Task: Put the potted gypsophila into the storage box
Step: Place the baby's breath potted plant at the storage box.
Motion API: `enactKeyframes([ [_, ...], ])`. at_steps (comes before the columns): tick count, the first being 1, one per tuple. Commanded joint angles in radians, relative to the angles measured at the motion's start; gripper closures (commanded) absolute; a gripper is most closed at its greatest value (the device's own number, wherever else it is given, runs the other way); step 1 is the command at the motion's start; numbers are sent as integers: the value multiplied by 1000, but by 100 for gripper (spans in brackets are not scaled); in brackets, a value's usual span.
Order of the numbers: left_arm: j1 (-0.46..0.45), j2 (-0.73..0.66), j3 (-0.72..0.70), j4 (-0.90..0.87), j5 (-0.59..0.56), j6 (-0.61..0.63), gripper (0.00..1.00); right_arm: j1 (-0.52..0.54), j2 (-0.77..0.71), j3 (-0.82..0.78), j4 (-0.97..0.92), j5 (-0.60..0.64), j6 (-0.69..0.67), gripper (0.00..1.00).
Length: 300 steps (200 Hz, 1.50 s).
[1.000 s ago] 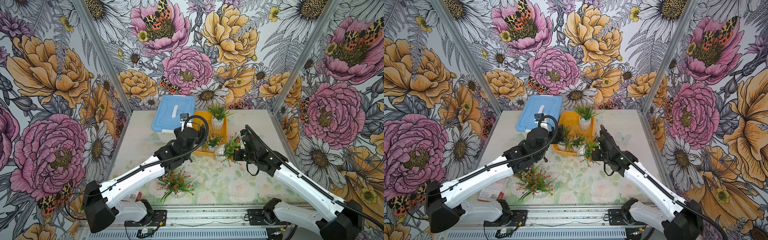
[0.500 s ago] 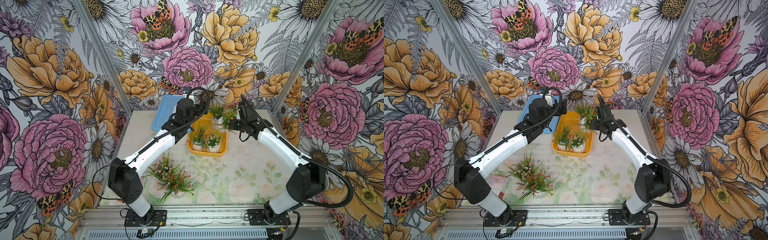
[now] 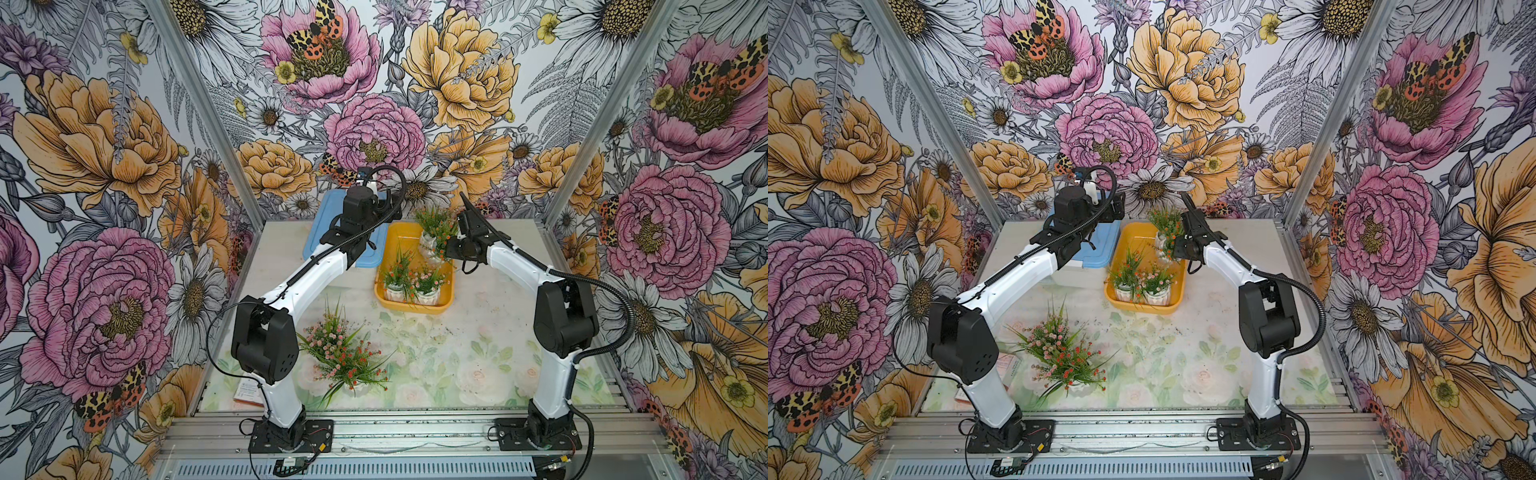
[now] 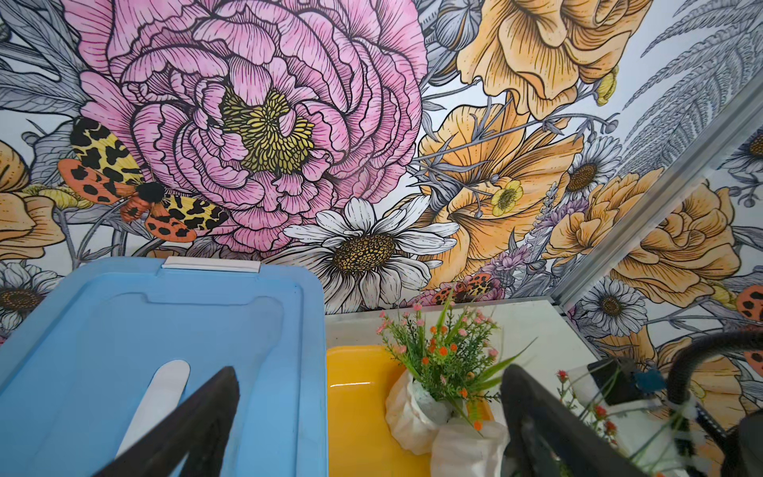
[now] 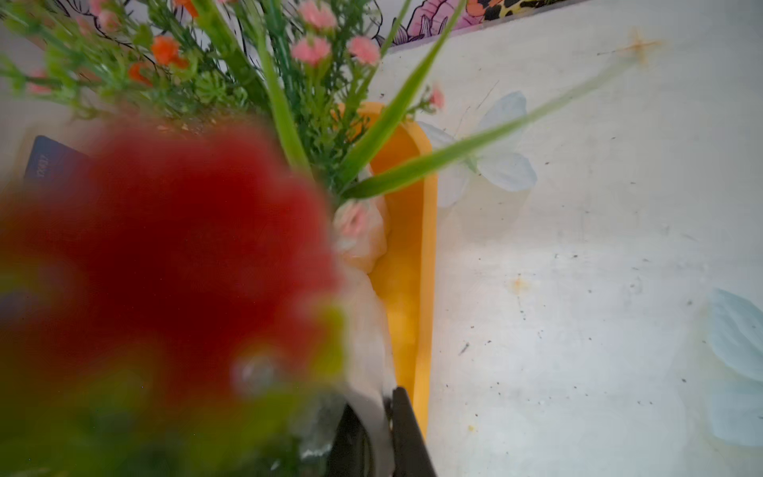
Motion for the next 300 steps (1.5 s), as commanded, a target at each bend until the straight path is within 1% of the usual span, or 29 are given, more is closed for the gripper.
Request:
enactKeyframes([
  [1,26,23,46,26,82,-4,1,1,22,39,49,-21,34,100],
  [20,32,30,60,26,100,-3,1,5,49,51,48,-22,40,100],
  [23,33,62,63,26,102,-2,1,6,51,52,47,-23,41,100],
  [32,36,78,75,23,107,1,1,6,49,48,46,-24,49,100],
  [56,43,101,106,10,115,-6,1,8,8,12,47,-22,65,100],
  [87,44,111,107,3,126,-21,1,8,-55,-31,46,-14,43,100],
  [118,43,130,120,5,138,-41,1,8,-109,-74,44,-1,50,100],
  [137,43,141,131,4,149,-49,1,8,-122,-83,42,3,42,100],
  [157,40,143,132,5,154,-52,1,7,-104,-71,44,-17,38,100],
  [194,33,123,111,6,153,-41,1,10,-12,2,27,-50,37,100],
  [236,26,80,60,7,103,-22,1,11,37,50,-49,-19,13,100],
  [266,26,74,57,9,92,-19,1,12,66,69,-94,-12,1,100],
  [275,26,77,60,9,92,-18,1,12,74,78,-96,-16,3,97],
  [300,26,79,61,9,96,-18,1,17,90,108,-96,-23,4,84],
])
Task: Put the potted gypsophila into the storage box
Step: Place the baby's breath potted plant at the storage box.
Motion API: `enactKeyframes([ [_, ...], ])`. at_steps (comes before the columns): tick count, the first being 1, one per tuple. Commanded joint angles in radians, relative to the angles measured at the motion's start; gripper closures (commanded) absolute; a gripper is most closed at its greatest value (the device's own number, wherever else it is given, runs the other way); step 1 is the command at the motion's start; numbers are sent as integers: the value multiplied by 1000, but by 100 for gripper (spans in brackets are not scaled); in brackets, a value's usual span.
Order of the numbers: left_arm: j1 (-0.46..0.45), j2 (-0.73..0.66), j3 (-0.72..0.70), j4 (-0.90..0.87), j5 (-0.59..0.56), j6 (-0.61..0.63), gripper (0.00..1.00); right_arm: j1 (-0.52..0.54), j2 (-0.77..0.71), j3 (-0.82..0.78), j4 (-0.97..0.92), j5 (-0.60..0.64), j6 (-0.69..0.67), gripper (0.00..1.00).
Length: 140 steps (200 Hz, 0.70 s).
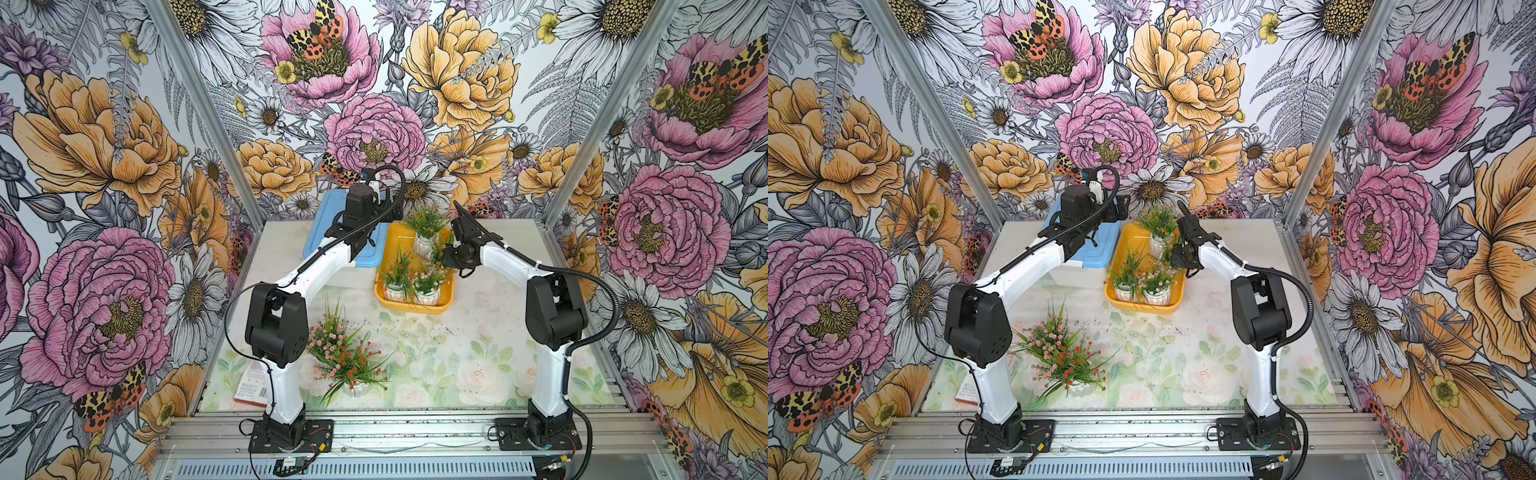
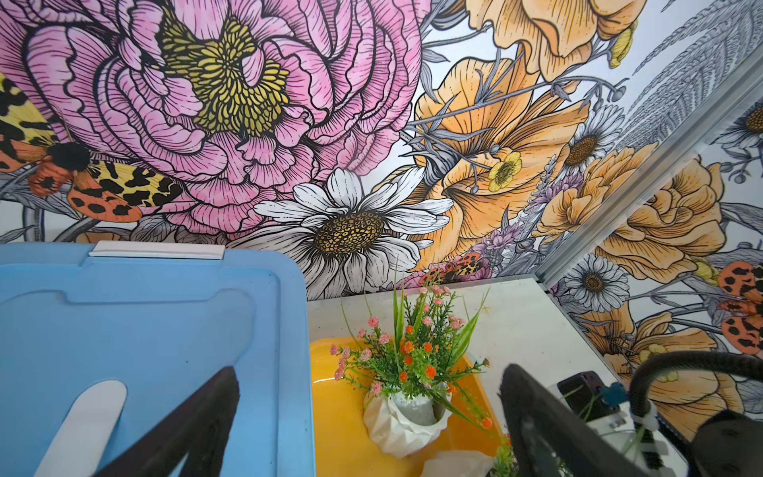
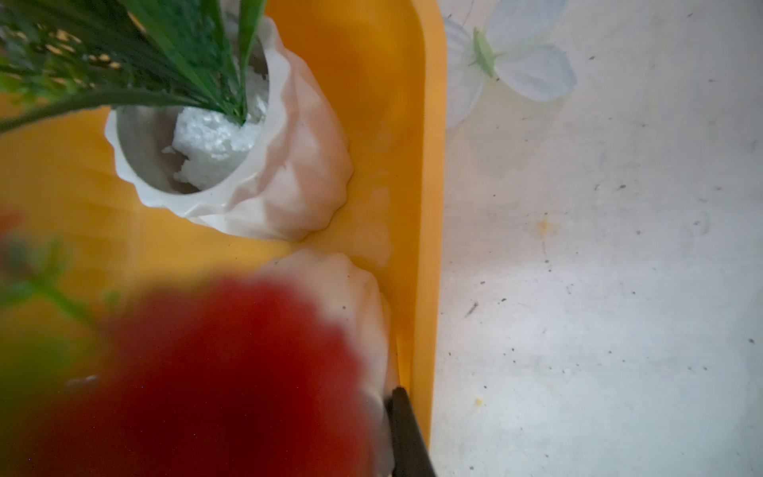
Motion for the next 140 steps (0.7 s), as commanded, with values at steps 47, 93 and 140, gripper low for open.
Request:
enactKeyframes([
  [47,-8,-41,-10,10,-21,8,1,1,-13,93,22,34,-8,66],
  [93,-2,-30,-2,10,-5,7,1,-30,-72,45,24,72,18,62],
  [140,1,-12,22,-1,18,6,1,-66,-101,-45,39,40,65,62],
])
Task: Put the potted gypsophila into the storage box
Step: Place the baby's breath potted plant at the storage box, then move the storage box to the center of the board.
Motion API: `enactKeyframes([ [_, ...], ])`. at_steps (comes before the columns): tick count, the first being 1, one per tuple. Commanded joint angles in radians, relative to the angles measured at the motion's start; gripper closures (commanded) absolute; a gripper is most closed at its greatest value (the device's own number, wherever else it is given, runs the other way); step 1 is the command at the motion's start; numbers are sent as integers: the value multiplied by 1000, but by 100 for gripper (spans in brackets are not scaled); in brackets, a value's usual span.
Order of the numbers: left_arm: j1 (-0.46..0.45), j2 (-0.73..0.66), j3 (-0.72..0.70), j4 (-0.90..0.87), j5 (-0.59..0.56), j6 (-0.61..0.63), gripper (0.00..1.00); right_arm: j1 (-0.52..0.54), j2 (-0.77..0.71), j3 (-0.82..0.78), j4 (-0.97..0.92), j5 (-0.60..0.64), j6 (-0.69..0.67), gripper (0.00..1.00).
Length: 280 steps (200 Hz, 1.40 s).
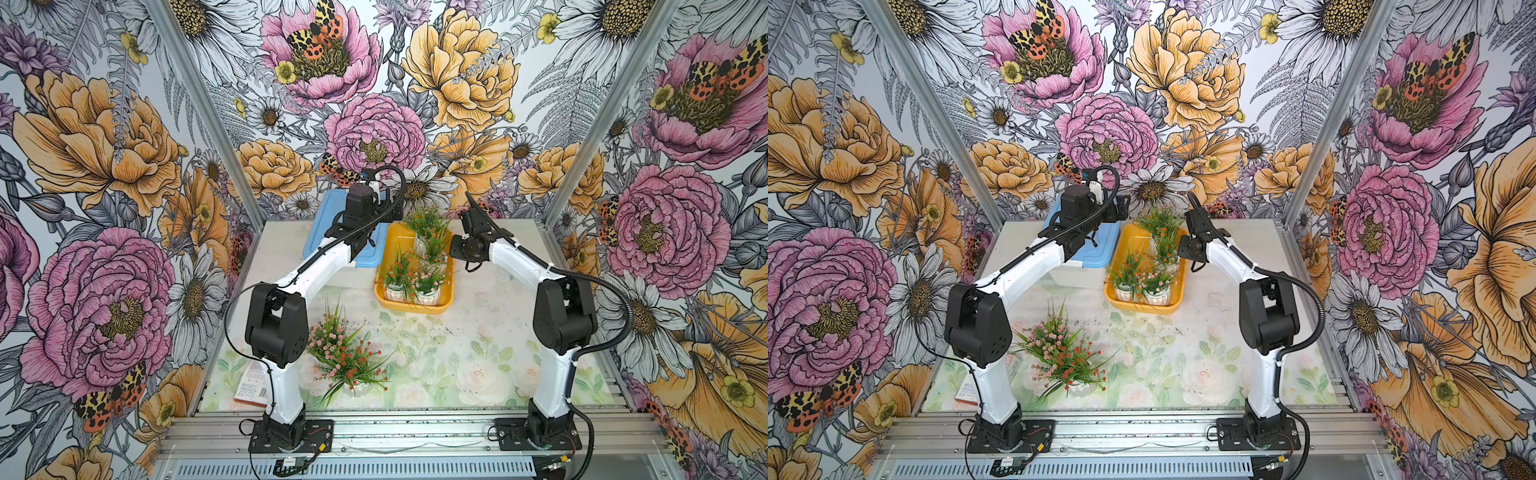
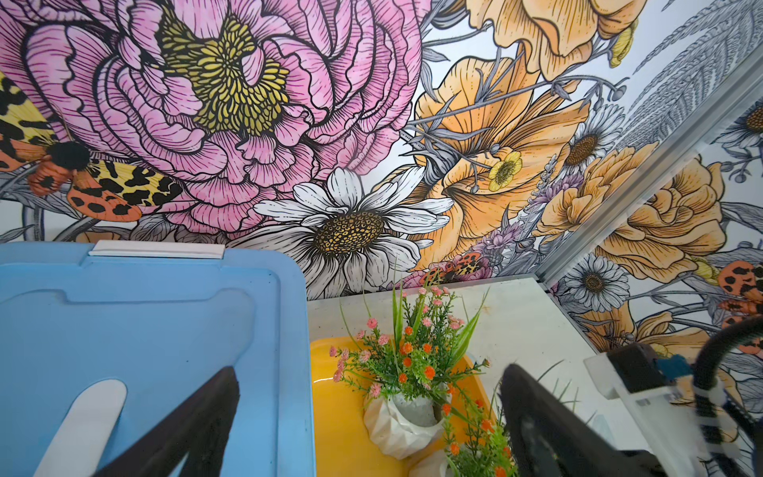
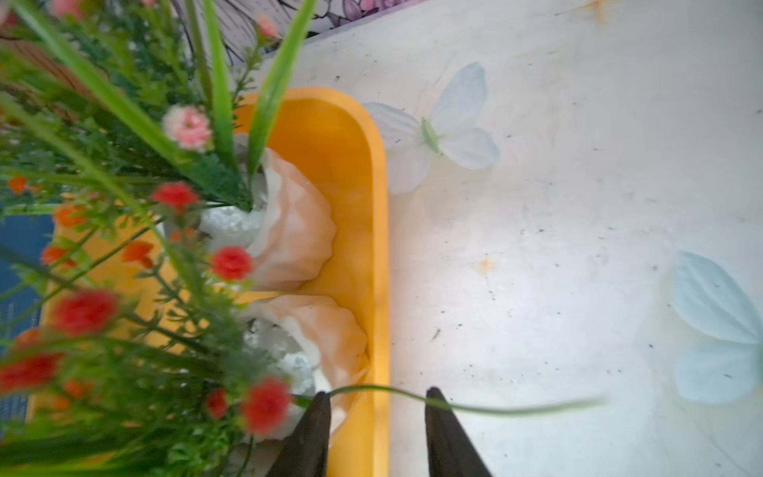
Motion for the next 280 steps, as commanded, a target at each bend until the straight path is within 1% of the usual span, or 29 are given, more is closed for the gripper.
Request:
enactKeyframes([
  [1,1,-12,23,-1,17,6,1,-9,-28,-22,12,-2,24,62],
  [37,1,-5,31,-9,22,5,1,-4,-19,-67,55,-114,25,63],
  [60,4,-2,33,-16,27,5,1,6,-33,-108,77,-144,8,63],
  [87,4,5,45,-23,37,2,1,11,-37,-141,81,-158,8,64],
  [107,4,13,57,-26,45,0,1,16,-35,-155,81,-154,15,67],
  [161,-8,21,72,-31,48,-13,1,40,-49,-212,80,-141,8,72],
  [190,-20,23,80,-30,47,-17,1,40,-69,-241,79,-136,-9,78],
  [250,-68,2,85,-69,9,-8,1,32,-76,-258,77,-137,-64,100],
  [280,-94,-38,48,-90,-28,-8,1,18,-107,-287,76,-124,-89,100],
])
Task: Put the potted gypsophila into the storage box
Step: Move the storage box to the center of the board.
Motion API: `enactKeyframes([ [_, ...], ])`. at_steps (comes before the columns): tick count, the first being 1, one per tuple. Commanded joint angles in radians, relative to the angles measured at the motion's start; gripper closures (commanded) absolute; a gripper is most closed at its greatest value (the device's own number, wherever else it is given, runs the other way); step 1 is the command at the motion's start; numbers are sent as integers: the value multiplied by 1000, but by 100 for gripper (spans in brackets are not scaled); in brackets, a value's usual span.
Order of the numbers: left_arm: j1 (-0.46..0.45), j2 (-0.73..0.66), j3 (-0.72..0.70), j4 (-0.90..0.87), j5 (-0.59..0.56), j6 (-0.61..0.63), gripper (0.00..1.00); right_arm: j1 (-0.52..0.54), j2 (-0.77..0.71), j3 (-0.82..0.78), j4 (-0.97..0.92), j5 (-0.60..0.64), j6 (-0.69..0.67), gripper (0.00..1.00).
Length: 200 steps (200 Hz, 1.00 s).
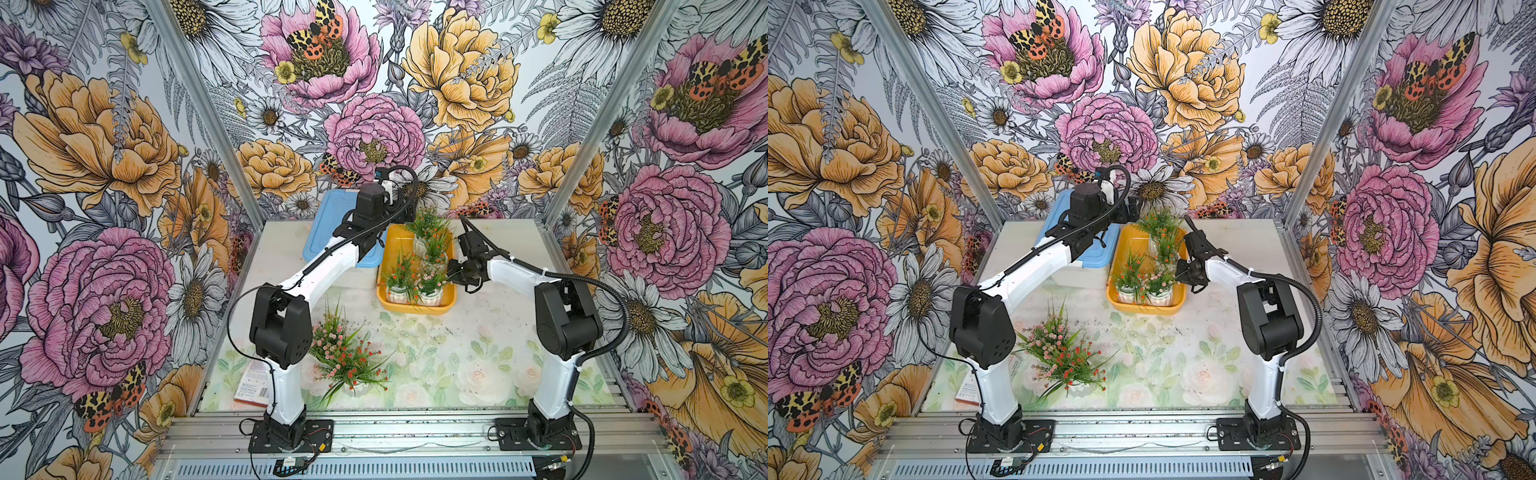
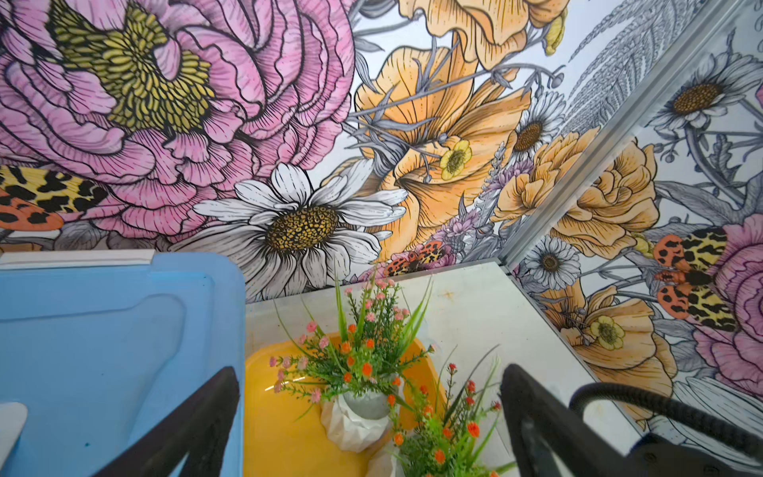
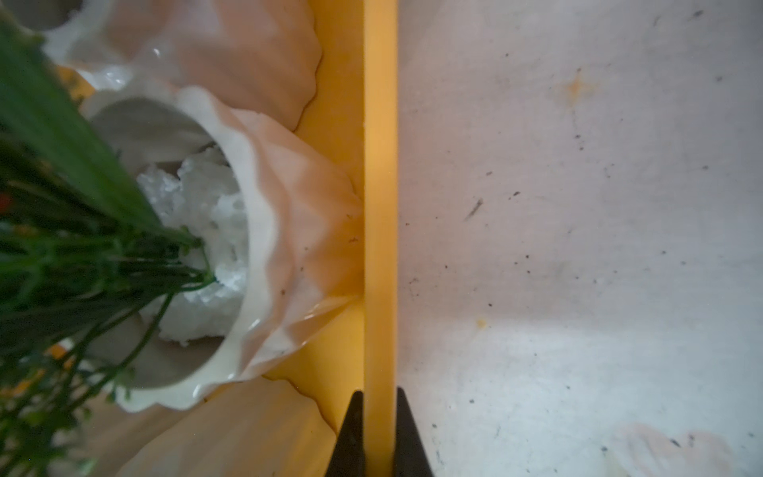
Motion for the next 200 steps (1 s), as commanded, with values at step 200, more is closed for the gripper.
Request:
enactKeyframes([
  [200,-305,-443,-332,-179,-412,-63,1,-342,-466,-459,-102,35,-370,100],
])
